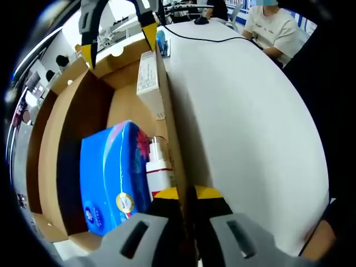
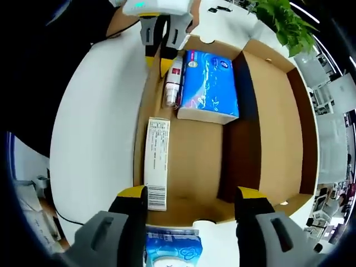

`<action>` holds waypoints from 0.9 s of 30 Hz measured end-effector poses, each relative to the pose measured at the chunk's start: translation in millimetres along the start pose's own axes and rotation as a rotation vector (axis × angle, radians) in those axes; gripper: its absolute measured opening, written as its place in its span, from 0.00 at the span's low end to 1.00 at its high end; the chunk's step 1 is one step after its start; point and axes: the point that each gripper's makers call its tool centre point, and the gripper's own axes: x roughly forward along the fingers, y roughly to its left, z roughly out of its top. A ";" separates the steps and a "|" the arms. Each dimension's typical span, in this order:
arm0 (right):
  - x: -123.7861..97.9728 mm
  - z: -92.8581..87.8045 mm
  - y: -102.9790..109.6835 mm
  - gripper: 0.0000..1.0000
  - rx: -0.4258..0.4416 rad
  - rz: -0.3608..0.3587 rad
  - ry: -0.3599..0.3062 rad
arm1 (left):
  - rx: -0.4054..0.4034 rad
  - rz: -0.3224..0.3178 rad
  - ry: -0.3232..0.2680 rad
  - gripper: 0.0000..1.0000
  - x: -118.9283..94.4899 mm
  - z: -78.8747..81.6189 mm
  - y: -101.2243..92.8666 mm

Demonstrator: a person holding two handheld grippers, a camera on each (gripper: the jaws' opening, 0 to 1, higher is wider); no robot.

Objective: Operate the shoe box by opening the lid, removing the specified soft item, and placing it in the target area until the item is outside and the box remains undamaged.

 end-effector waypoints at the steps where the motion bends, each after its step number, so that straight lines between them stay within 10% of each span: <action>1: 2.7 0.2 0.3 0.64 0.003 0.006 0.002 | 0.002 -0.002 0.000 0.04 -0.1 -0.2 -0.3; 27: -1.4 12.2 0.2 0.66 0.009 0.016 -0.037 | 0.007 0.000 0.009 0.04 0.6 -0.1 0.8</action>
